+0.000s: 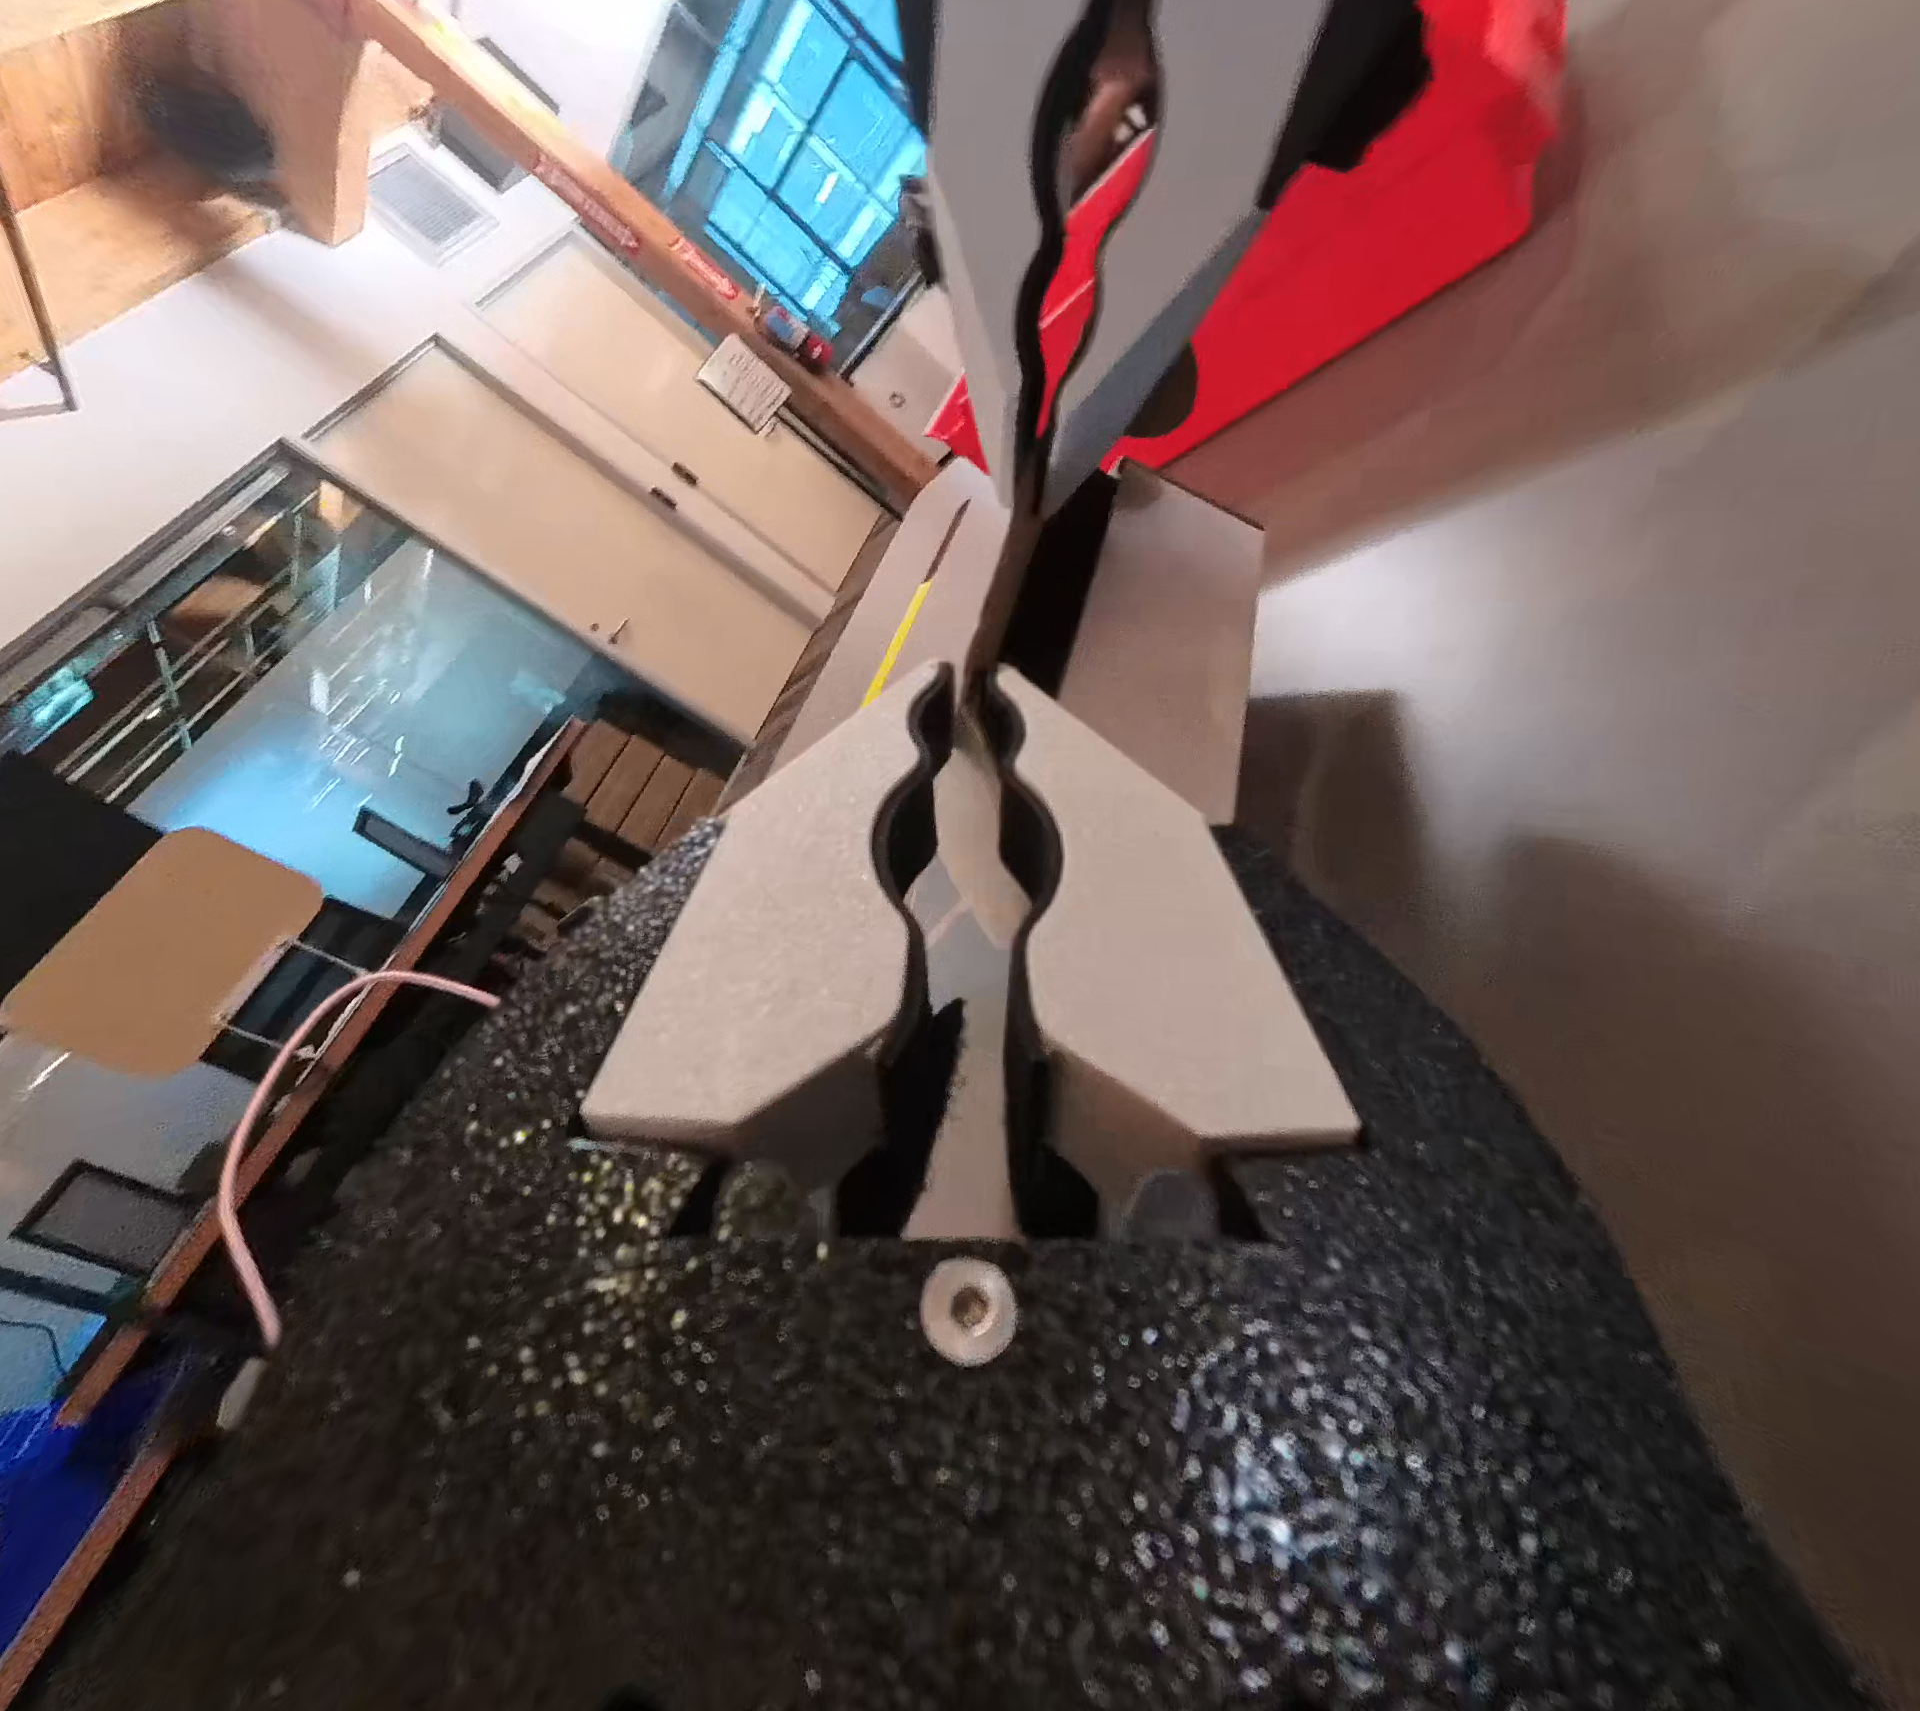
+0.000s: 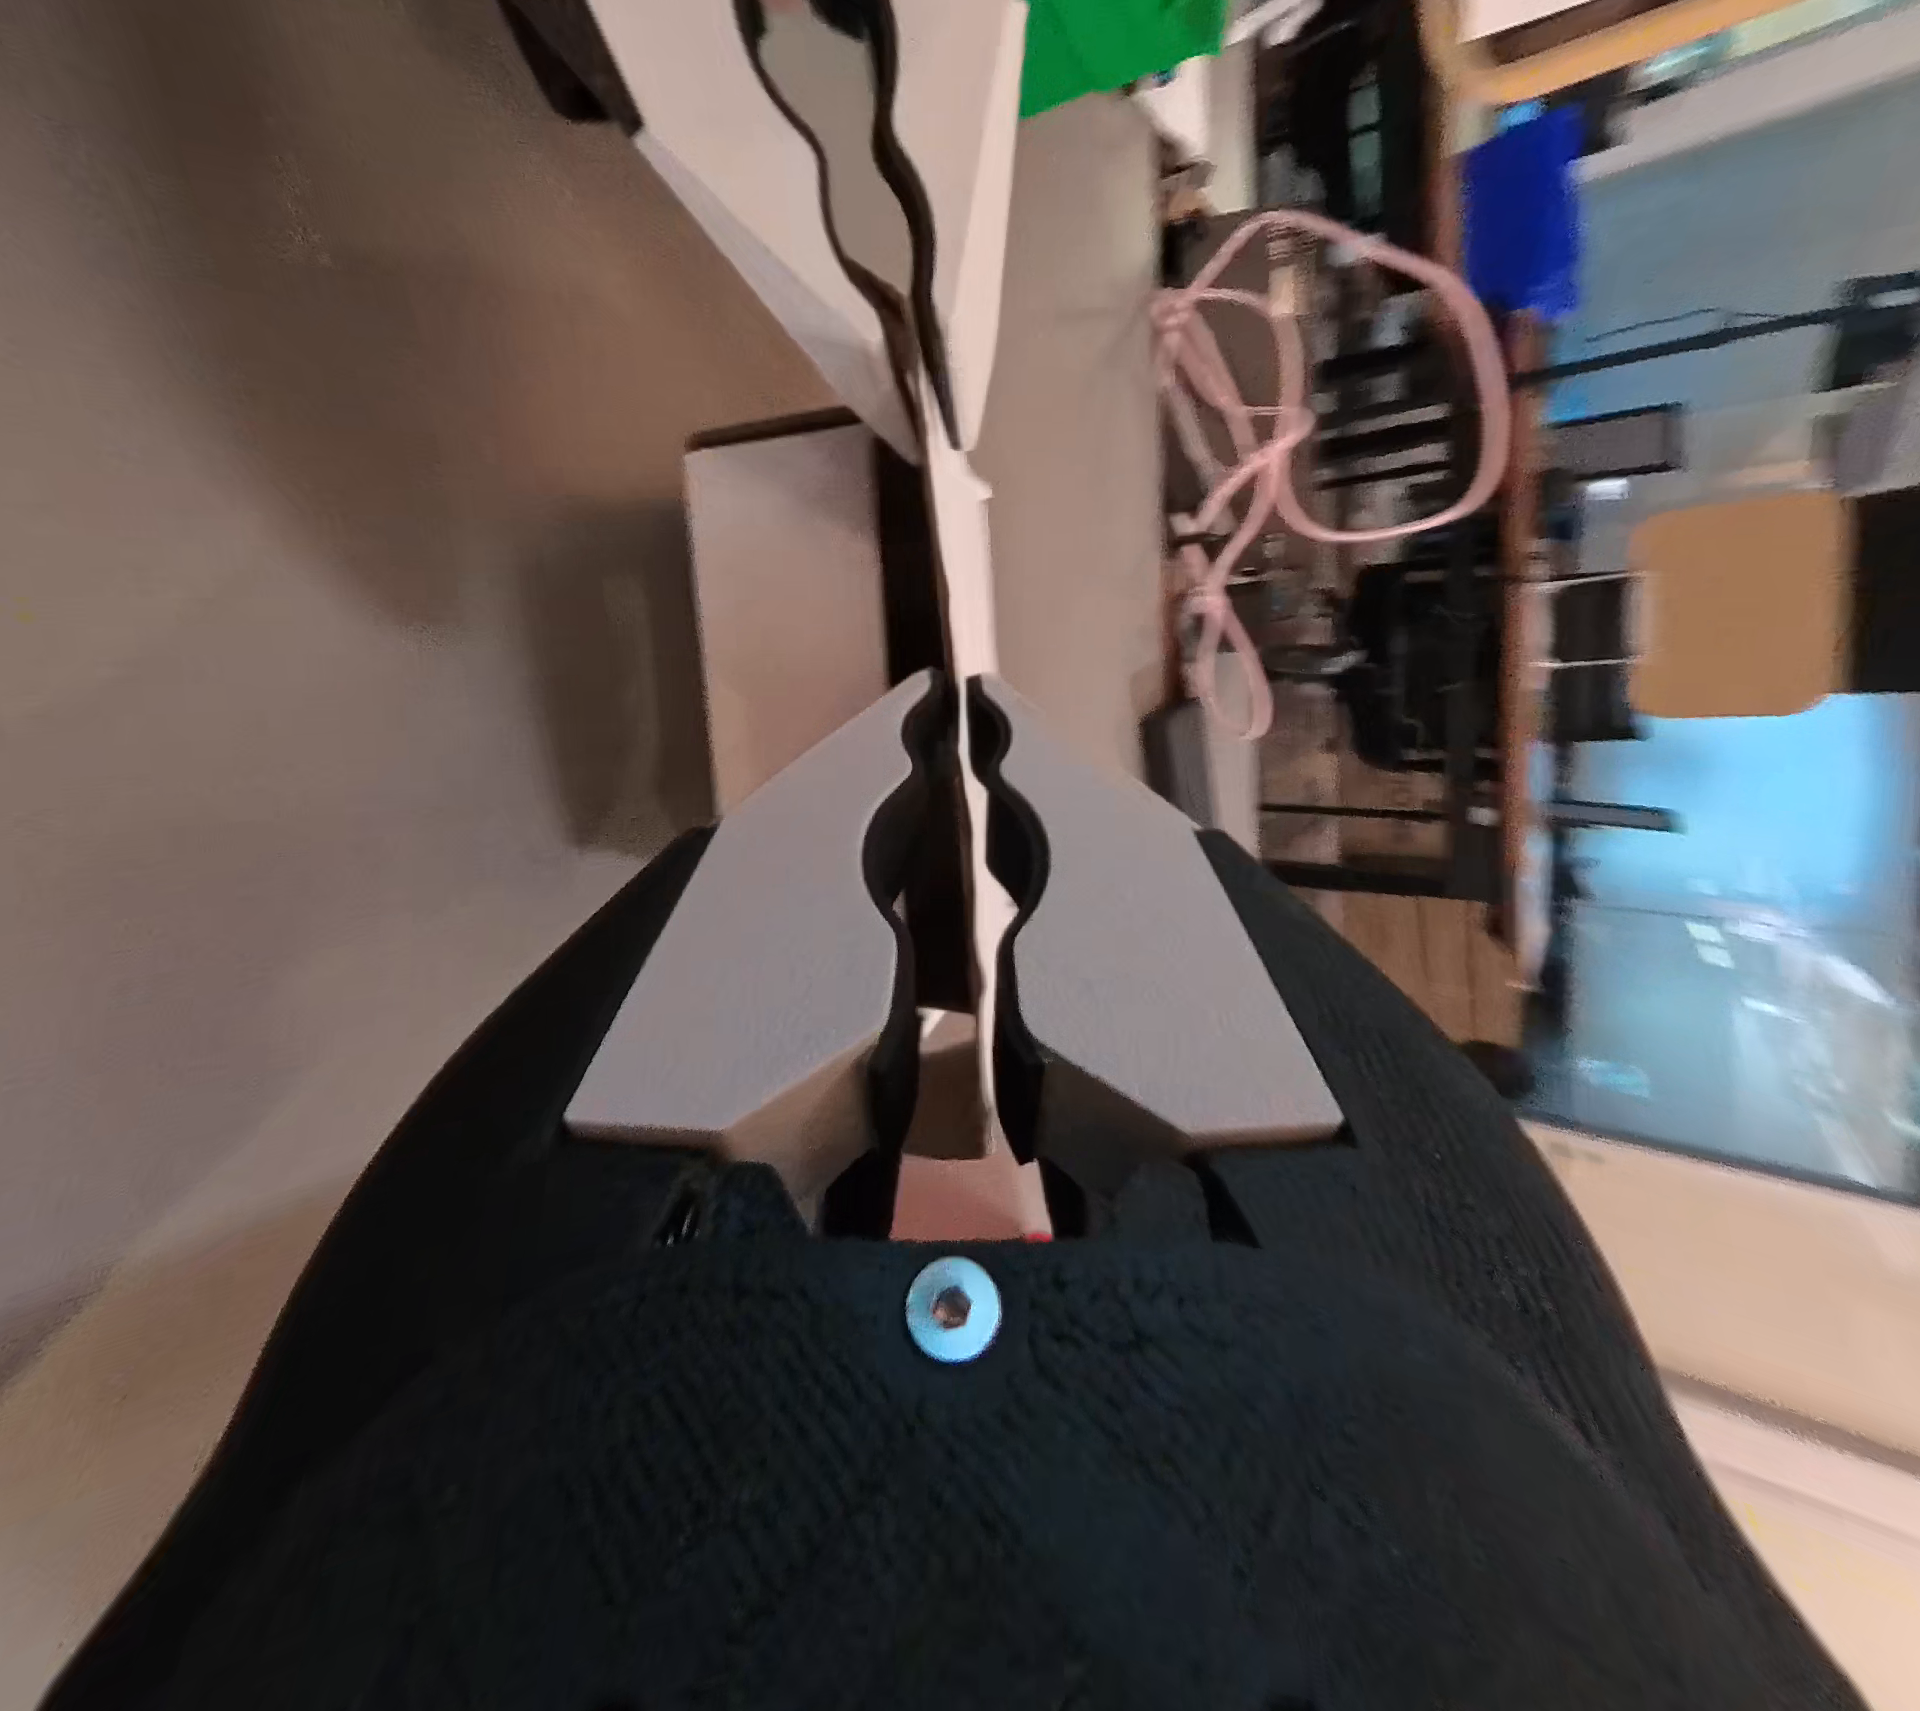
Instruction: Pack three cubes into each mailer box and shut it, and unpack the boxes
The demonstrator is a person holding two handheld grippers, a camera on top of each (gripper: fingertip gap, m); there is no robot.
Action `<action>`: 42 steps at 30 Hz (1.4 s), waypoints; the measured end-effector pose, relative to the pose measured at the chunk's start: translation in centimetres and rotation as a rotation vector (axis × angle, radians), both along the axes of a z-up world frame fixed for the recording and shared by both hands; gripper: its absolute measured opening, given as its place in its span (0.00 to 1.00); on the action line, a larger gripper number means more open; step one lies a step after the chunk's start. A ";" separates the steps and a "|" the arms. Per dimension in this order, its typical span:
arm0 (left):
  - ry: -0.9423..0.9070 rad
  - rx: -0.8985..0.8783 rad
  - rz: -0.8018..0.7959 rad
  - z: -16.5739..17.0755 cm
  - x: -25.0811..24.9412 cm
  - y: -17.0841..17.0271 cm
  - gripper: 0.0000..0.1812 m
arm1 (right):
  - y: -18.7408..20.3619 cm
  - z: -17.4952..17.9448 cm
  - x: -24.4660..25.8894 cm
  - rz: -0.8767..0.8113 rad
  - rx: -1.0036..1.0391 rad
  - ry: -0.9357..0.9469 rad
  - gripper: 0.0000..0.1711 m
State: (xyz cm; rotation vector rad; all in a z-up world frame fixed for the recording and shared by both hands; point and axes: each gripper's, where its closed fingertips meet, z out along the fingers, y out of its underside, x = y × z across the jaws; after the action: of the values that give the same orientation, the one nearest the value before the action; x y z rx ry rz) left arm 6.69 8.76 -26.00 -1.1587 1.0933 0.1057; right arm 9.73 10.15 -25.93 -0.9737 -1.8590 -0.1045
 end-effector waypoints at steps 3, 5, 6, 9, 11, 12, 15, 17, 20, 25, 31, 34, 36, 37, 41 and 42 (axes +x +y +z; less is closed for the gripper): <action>-0.038 -0.049 0.020 0.3 -0.4 0.3 0.01 | -1.0 1.7 0.2 0.055 0.271 0.154 0.05; -0.050 -0.060 0.053 0.5 -0.8 0.7 0.01 | -3.2 -0.2 0.2 0.152 0.325 0.166 0.00; -0.048 -0.064 0.064 0.5 -0.8 0.9 0.01 | -3.7 -1.8 0.1 0.157 0.305 0.147 0.02; -0.031 -0.075 0.054 0.2 -0.5 0.8 0.01 | -2.6 -5.0 0.1 0.100 0.269 0.125 0.19; -0.019 -0.080 0.038 0.0 -0.1 0.6 0.01 | -1.6 -5.9 -0.3 0.061 0.211 0.137 0.32; -0.014 -0.078 0.041 0.0 0.0 0.6 0.01 | -1.1 -6.2 -0.4 0.044 0.184 0.139 0.36; -0.017 -0.077 0.040 0.1 0.0 0.5 0.01 | 0.1 -6.2 -1.1 0.017 0.183 0.143 0.36; -0.030 -0.080 0.034 0.4 0.0 0.5 0.01 | 1.0 -6.4 -1.4 -0.010 0.181 0.125 0.35; -0.078 -0.079 0.028 1.2 -0.3 0.3 0.01 | 0.9 -7.4 -1.7 -0.001 0.125 0.101 0.21; -0.173 -0.056 0.092 3.6 -1.5 1.2 0.01 | 0.5 -7.8 -1.6 0.033 0.155 0.085 0.08; -0.179 -0.132 0.263 5.8 -4.4 6.2 0.02 | 0.3 -8.0 -1.2 0.041 0.095 0.106 0.07; -0.212 -0.231 0.333 5.9 -6.4 9.6 0.03 | 0.3 -8.0 -1.0 0.039 0.098 0.115 0.06; -0.253 -0.328 0.362 4.9 -7.6 11.7 0.03 | 0.2 -8.0 -1.0 0.037 0.100 0.119 0.06; -0.277 -0.380 0.373 4.1 -8.1 12.6 0.03 | 0.2 -8.0 -1.0 0.036 0.099 0.122 0.06; -0.375 -0.556 0.418 0.0 -9.8 15.3 0.04 | 0.0 -7.9 -1.1 0.040 0.099 0.133 0.06; -0.416 -0.570 0.436 -0.6 -10.3 15.8 0.04 | 0.0 -7.9 -1.1 0.043 0.099 0.138 0.06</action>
State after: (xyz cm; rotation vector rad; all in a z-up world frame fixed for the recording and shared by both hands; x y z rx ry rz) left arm -3.62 24.56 -26.61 -1.8256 0.4917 -0.1160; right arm 8.66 10.12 -33.84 -0.8511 -1.7312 -0.1002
